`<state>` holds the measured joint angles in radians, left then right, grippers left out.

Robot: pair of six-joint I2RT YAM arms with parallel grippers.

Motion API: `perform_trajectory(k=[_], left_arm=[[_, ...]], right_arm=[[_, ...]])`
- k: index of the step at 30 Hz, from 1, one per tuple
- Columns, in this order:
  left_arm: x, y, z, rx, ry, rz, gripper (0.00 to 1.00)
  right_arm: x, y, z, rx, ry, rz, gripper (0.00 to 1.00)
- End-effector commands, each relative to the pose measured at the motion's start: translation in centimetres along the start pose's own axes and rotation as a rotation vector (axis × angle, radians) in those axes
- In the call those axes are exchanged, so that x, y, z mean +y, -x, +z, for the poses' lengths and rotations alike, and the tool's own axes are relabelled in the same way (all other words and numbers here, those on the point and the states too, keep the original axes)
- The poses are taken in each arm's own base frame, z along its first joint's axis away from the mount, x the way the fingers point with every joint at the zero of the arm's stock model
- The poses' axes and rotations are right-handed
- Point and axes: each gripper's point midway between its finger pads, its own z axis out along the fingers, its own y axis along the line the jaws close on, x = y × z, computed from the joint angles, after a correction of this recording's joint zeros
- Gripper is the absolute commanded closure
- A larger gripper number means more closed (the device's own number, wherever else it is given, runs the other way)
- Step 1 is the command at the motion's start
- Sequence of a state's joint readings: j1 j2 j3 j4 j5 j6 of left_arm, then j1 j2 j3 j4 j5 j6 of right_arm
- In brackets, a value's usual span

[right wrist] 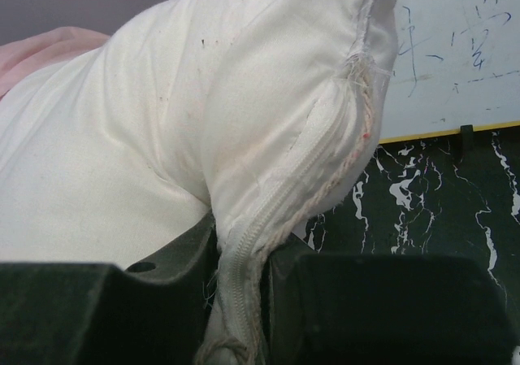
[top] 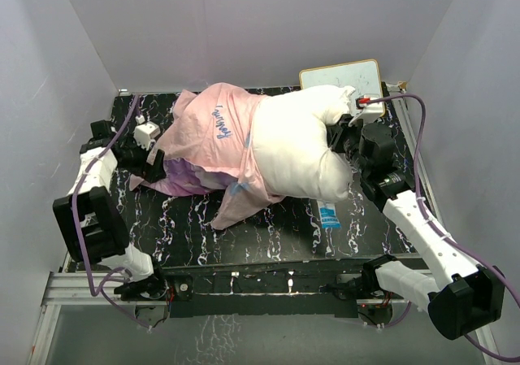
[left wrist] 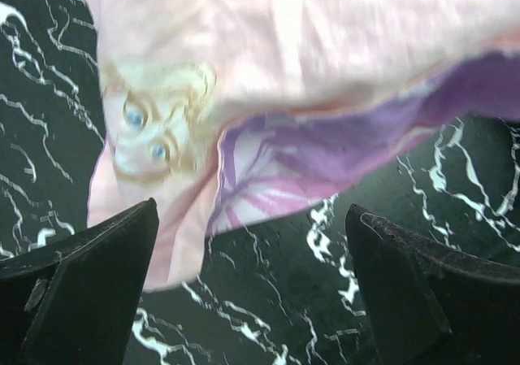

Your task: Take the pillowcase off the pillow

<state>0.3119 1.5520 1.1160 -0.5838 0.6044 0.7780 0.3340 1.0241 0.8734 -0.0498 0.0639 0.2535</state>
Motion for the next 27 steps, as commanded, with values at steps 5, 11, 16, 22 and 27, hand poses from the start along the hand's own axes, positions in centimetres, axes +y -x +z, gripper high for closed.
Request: perform_trajectory(k=[5,11,16,22,27], left_arm=[[3.9,0.6,3.8,-0.004,0.056,0.053,0.2],[5.2,-1.4,4.4,0.062,0.094,0.021,1.0],[8.3,-2.4,1.4,0.074,0.224,0.002,1.0],[14.4,-4.7,-4.2,0.111,0.453,-0.047,1.0],[16.8,-7.2,-7.3,0.165,0.535,-0.095,1.0]], right_arm=[[6.6,5.9,-2.4,-0.115,0.32,0.007,0.92],[5.3,8.3,-2.3,-0.146,0.225,0.067,0.92],[3.3,13.2,-3.0,-0.263,0.121,0.128,0.92],[2.1,21.6,-6.1,-0.454,0.091,0.202,0.92],[3.1,26.6,-8.6,-0.59,0.166,0.244,0.92]])
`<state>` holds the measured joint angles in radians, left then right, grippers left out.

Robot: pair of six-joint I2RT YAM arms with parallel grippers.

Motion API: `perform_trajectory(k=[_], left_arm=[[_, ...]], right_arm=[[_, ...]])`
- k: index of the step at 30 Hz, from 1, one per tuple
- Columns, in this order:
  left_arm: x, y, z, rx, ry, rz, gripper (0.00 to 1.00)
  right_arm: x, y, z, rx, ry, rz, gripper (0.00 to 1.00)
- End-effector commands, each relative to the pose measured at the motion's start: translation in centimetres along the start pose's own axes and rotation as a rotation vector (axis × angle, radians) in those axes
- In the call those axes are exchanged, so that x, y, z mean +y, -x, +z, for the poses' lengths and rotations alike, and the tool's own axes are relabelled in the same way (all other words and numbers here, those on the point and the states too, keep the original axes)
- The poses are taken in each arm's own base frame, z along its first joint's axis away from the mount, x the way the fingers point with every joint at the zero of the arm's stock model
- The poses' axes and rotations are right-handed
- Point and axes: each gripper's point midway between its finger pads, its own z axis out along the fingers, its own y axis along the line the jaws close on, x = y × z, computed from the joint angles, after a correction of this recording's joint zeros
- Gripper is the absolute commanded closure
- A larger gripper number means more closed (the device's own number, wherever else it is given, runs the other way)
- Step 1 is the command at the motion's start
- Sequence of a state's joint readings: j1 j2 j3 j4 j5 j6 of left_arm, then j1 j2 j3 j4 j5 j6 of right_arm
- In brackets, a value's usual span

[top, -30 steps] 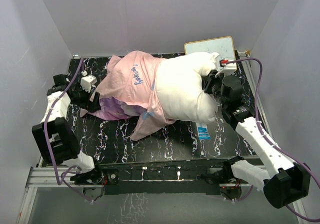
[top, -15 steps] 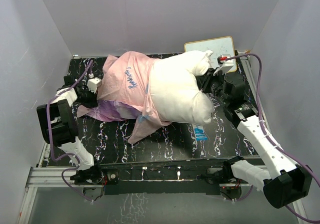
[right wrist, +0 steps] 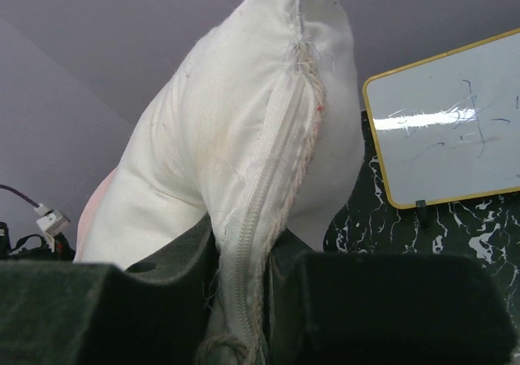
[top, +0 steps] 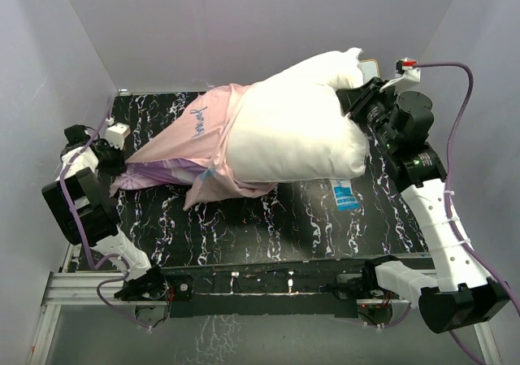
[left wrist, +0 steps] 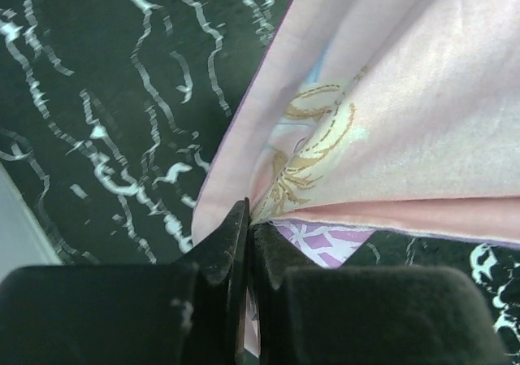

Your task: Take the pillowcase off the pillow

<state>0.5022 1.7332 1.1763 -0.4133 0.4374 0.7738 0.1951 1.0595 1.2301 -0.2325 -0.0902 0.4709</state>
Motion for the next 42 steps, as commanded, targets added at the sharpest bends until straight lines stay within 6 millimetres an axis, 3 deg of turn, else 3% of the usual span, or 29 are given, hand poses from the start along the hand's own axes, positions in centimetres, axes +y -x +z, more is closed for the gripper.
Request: perform_trajectory(k=[1,10,15,20,23,25,28,31,34,35,36,38,39,42], left_arm=[[7.8,-1.6,-4.7,0.071,0.282,0.029,1.0],[11.4,-6.9,-6.4,0.187,0.403,0.034,1.0],[11.0,-9.1,-6.6,0.193,0.326,0.03,1.0],[7.7,-7.0,-7.2,0.117,0.16,0.019,1.0],[8.7,-6.9,-7.6,0.137,0.234,0.053,1.0],[10.1,-8.5,-7.5,0.201,0.308,0.106,1.0],[11.3,-12.5,-7.1,0.307,0.339,0.126,1.0],[10.5,-14.3,-6.9,0.335,0.301,0.169,1.0],[6.7,-11.8,-6.8,0.214,0.171,0.171,1.0],[5.0,-10.5,-7.1,0.17,0.097,0.144,0.91],[3.3,-8.7,-7.4,0.119,0.021,0.12,0.68],[-1.0,-5.0,-8.6,0.022,-0.158,0.071,0.12],[-2.5,-2.9,-9.4,-0.041,-0.231,0.057,0.04],[-5.4,2.9,-12.1,-0.17,-0.372,0.024,0.03]], right_arm=[[5.7,15.2,-4.4,-0.465,0.159,0.019,0.92],[5.6,19.0,-6.9,-0.568,0.09,-0.04,0.92],[5.1,18.1,-7.2,-0.55,0.068,-0.083,0.92],[5.3,17.1,-6.5,-0.533,0.108,-0.06,0.92],[4.8,18.2,-6.6,-0.558,0.063,-0.046,0.92],[3.2,19.5,-7.0,-0.589,-0.045,-0.042,0.92],[1.3,21.2,-8.6,-0.656,-0.183,-0.036,0.92],[0.9,22.2,-9.6,-0.709,-0.215,-0.009,0.92],[4.4,21.1,-8.0,-0.672,0.01,-0.002,0.92],[6.2,20.1,-7.0,-0.626,0.125,-0.01,0.92],[8.1,18.7,-6.0,-0.567,0.254,-0.027,0.92],[12.3,16.5,-5.2,-0.475,0.542,-0.052,0.92],[14.2,15.2,-5.2,-0.421,0.683,-0.059,0.92],[18.2,13.3,-9.0,-0.431,1.076,-0.108,0.92]])
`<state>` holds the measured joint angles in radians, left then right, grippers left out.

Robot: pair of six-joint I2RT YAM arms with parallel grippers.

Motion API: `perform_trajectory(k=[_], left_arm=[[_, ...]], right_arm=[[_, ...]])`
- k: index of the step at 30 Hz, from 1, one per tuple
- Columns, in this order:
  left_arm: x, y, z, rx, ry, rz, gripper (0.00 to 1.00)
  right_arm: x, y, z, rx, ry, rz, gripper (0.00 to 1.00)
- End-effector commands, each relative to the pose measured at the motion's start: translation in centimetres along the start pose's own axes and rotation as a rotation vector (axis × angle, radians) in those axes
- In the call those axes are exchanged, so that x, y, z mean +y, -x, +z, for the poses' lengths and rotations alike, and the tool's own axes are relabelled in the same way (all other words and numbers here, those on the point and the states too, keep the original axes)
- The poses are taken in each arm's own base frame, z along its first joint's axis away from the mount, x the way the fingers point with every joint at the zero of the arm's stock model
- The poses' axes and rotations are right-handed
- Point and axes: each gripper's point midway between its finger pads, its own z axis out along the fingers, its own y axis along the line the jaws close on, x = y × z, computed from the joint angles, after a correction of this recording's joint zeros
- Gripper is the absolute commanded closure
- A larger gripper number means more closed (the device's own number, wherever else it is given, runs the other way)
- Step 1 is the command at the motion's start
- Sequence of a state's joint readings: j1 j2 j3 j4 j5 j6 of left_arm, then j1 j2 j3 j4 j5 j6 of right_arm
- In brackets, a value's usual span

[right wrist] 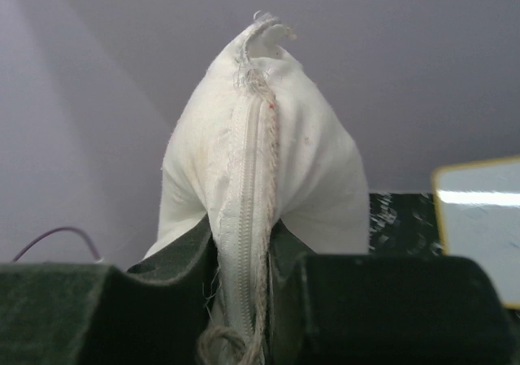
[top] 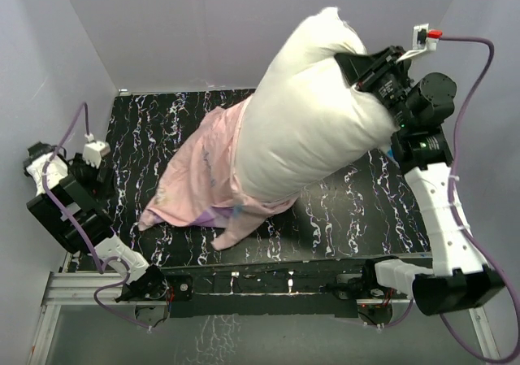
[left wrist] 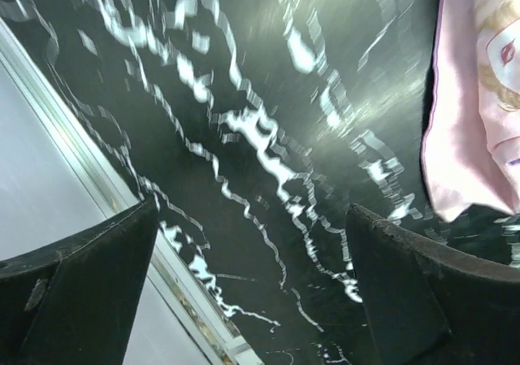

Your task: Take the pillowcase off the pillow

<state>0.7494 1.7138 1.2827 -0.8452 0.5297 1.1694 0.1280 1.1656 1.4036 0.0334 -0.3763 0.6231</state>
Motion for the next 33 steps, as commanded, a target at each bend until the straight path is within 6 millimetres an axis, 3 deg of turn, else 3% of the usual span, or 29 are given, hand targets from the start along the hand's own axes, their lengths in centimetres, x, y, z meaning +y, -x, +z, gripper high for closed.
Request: perform_trajectory(k=[1,3,6,9,12,21,28,33], left_arm=[[-7.0,10.8,-5.9,-0.296,-0.249,0.009,0.03],[-7.5,13.9,-7.9,-0.381,-0.256,0.07,0.03],[-9.0,16.7,-9.2,-0.448,-0.247,0.182,0.03],[-11.1,18.6,-9.4,-0.491,-0.249,0.284,0.03],[-13.9,19.2,-8.6,-0.522,-0.301,0.382,0.03],[-22.9,16.2,-5.6,-0.483,-0.592,0.576,0.03],[-25.1,11.4,-3.4,-0.353,-0.683,0.678,0.03],[-26.0,8.8,-2.9,-0.297,-0.703,0.741,0.03]], right_arm=[[14.6,5.2,-5.2,-0.24,0.826,-0.157,0.92],[16.1,5.5,-6.0,-0.234,0.923,-0.218,0.92],[17.7,5.5,-6.6,-0.197,1.021,-0.283,0.92],[18.3,5.5,-7.6,-0.206,1.063,-0.298,0.92],[18.7,5.1,-8.7,-0.228,1.084,-0.318,0.92],[18.7,4.0,-10.4,-0.218,1.089,-0.308,0.92],[18.8,4.0,-10.4,-0.213,1.087,-0.311,0.92],[17.7,4.9,-8.6,-0.239,1.009,-0.357,0.92]])
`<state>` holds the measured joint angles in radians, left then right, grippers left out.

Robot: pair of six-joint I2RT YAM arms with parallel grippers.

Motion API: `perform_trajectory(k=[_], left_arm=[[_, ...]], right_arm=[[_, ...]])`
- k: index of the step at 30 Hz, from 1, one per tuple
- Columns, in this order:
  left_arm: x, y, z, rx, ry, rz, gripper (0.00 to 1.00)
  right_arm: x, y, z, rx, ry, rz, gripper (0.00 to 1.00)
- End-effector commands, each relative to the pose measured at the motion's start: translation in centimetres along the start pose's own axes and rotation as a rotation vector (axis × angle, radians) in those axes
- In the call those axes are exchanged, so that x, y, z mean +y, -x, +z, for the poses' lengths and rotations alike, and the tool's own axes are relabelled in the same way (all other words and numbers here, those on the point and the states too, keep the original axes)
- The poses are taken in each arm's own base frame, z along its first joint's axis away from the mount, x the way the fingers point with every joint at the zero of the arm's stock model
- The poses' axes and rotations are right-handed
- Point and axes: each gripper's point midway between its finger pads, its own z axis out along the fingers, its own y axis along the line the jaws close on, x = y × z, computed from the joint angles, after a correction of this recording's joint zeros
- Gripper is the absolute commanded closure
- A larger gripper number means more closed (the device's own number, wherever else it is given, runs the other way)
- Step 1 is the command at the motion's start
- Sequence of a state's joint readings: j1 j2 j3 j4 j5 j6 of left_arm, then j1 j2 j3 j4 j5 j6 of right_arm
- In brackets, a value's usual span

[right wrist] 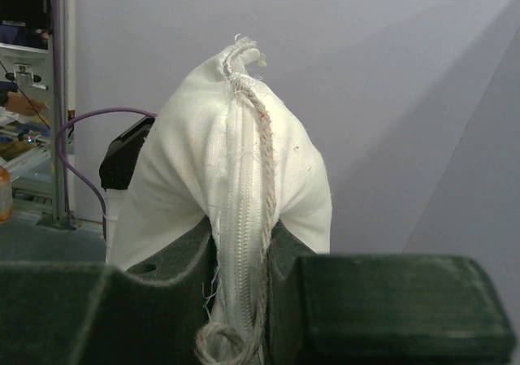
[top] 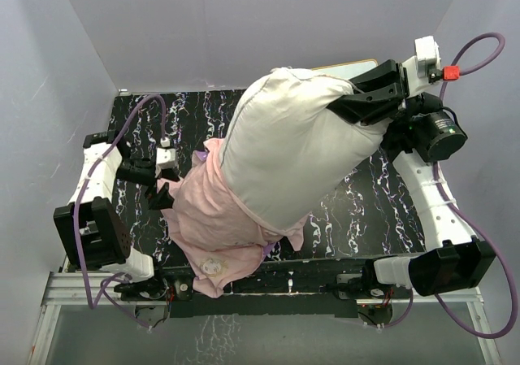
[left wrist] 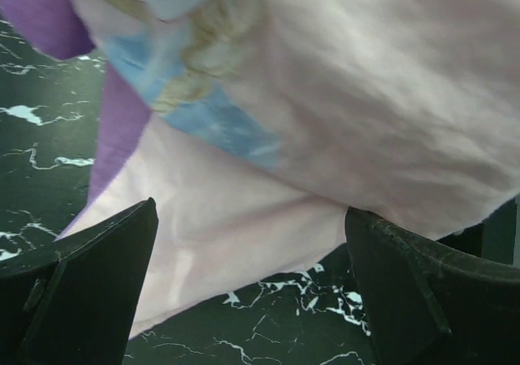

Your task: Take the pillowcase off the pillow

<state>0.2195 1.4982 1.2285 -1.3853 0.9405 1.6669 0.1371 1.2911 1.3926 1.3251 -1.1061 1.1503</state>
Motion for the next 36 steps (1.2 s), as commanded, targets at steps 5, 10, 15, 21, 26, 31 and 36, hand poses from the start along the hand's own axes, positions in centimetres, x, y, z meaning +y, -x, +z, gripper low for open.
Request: perform_trajectory(k=[5,10,15,21,26,31,36], left_arm=[[-1.4,-1.2,-0.2,0.079,-0.043,0.116,0.03],[-1.2,-2.9,-0.3,0.142,-0.077,0.114,0.03],[0.8,-2.4,1.0,0.071,-0.003,0.104,0.03],[5.5,-2.6,3.3,0.061,0.184,0.157,0.03],[4.8,-3.1,5.7,0.07,0.123,0.091,0.18],[6.1,-3.5,4.2,0.126,0.179,0.024,0.79],[11.5,-4.0,-2.1,0.092,0.454,-0.103,1.0]], right_arm=[[-2.9,4.4,0.2,-0.084,-0.202,-0.215,0.92],[-2.8,3.4,0.1,-0.061,-0.185,-0.198,0.92],[-2.2,2.8,0.1,-0.079,-0.139,-0.15,0.92],[-1.8,2.9,0.4,-0.097,-0.117,-0.126,0.92],[-2.1,3.1,0.5,-0.102,-0.126,-0.118,0.92],[-5.0,4.9,0.1,-0.123,-0.318,-0.19,0.92],[-8.0,9.6,-1.9,-0.255,-0.607,-0.301,0.92]])
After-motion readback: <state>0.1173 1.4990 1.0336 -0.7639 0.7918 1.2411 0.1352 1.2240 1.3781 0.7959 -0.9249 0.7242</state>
